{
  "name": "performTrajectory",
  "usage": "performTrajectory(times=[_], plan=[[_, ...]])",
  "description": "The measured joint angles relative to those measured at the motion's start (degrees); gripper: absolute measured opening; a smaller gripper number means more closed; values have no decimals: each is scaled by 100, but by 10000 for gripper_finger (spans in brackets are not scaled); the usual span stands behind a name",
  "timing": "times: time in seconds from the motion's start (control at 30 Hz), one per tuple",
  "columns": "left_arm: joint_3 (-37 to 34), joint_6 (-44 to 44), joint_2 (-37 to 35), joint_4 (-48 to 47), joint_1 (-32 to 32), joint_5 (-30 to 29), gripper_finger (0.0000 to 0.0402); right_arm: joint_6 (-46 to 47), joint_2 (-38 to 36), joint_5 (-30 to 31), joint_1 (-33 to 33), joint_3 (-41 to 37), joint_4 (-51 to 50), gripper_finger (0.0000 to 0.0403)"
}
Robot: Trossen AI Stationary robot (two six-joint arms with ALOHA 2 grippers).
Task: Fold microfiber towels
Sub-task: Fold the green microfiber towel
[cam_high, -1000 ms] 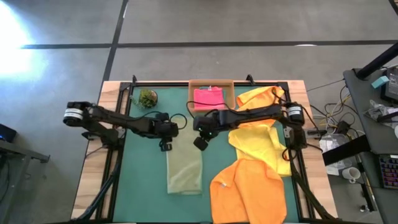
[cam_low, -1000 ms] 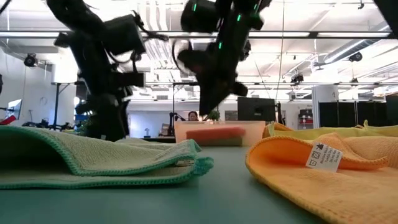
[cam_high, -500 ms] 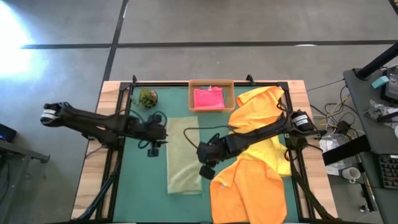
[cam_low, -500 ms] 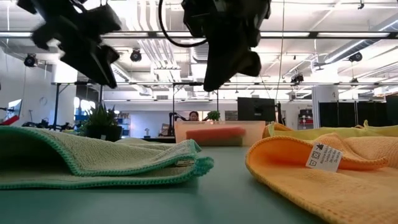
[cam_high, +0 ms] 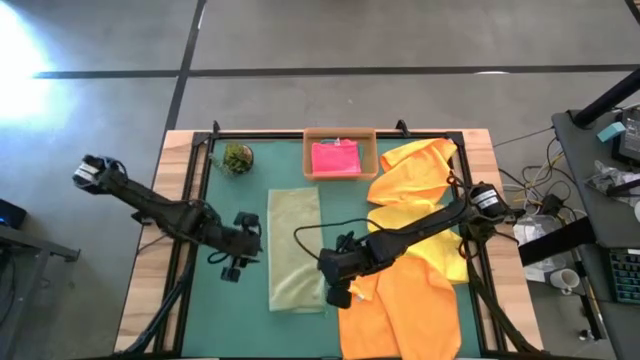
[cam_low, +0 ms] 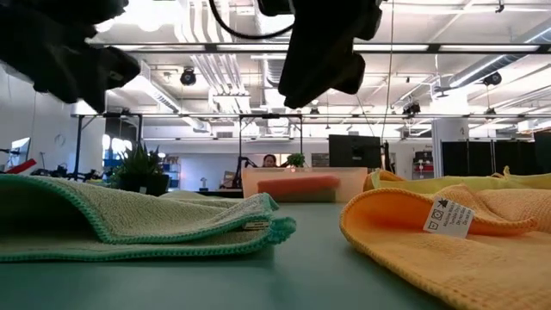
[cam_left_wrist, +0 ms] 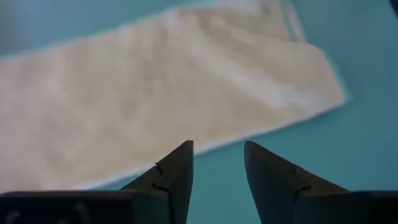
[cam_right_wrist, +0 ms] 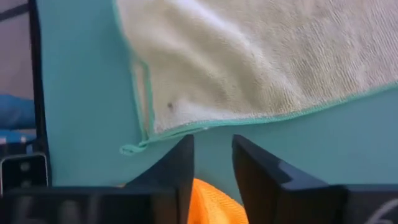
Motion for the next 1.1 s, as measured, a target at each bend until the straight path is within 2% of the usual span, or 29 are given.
performTrajectory(times=[0.23, 0.47, 0.87, 1.1], plan=[[167, -843, 750, 49, -897, 54, 128, -1358, 0, 9, 197, -1, 189, 150], [606, -1170, 1834, 540, -1529, 47, 128, -2075, 304, 43, 324, -7, 663, 160], [1684, -1208, 3312, 560, -1830, 21, 128, -2534, 916, 47, 393, -7, 1040, 152], [1946, -516, 3788, 629, -1828, -32, 128, -2602, 1076, 38, 406, -4, 1160, 155]])
